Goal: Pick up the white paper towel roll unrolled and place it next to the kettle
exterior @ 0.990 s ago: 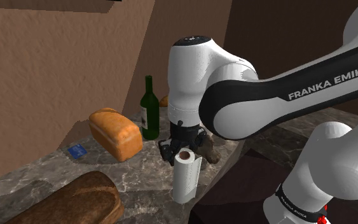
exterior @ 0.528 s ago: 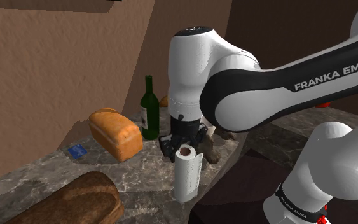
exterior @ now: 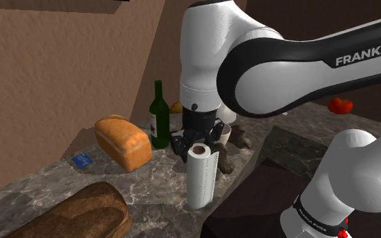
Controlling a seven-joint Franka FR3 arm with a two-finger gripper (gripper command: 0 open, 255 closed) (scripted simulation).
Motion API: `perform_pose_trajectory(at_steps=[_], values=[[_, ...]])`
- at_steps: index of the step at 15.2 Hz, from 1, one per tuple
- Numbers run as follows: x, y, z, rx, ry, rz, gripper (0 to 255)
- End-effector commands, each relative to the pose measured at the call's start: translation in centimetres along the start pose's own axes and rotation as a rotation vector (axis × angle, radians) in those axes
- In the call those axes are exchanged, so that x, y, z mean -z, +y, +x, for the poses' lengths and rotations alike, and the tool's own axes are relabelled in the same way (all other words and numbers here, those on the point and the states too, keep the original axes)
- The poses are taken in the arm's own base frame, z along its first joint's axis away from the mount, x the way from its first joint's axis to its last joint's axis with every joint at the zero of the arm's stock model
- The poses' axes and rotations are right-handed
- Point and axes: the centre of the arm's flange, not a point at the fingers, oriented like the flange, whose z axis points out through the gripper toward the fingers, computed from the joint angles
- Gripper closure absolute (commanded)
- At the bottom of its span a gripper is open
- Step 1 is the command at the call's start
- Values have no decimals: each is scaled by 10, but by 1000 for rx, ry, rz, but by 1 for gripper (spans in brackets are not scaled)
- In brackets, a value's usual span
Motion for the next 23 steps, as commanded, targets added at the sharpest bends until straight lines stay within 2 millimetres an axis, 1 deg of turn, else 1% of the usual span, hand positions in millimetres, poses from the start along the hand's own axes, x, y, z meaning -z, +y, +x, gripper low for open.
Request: perform_pose_trajectory(at_steps=[1,23], values=[[12,0,2,0,0,0,255],[128,6,8,0,0,0,255]])
